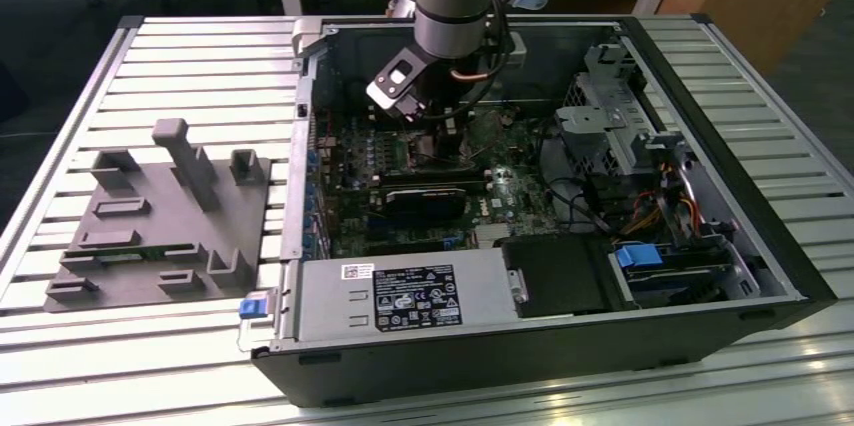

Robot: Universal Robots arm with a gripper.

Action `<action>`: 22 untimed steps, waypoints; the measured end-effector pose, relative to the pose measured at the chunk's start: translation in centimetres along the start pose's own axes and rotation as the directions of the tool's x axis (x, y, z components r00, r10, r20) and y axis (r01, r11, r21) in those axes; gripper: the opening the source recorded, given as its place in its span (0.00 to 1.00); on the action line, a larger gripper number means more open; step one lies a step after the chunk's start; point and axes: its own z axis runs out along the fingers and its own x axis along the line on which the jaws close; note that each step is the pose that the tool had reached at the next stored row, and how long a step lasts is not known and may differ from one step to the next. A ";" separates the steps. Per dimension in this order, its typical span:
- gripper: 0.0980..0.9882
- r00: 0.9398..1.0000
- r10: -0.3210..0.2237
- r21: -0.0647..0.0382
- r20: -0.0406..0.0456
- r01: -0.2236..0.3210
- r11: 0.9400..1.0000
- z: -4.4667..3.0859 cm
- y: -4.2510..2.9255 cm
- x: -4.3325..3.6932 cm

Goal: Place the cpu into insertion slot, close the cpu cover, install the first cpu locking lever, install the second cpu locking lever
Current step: 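Place the cpu into insertion slot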

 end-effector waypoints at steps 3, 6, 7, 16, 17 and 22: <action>0.50 1.000 0.000 0.000 0.000 0.000 1.000 0.08 0.00 0.01; 0.50 1.000 0.000 0.000 0.000 0.000 1.000 0.09 0.00 0.01; 0.50 1.000 0.000 0.000 0.000 0.000 1.000 0.09 0.00 0.01; 0.51 1.000 0.000 0.000 -0.001 0.000 1.000 0.12 0.01 0.02; 0.58 1.000 0.000 0.000 0.000 0.000 1.000 0.11 0.01 0.02; 0.58 1.000 0.000 0.000 0.000 0.000 1.000 0.06 0.00 0.01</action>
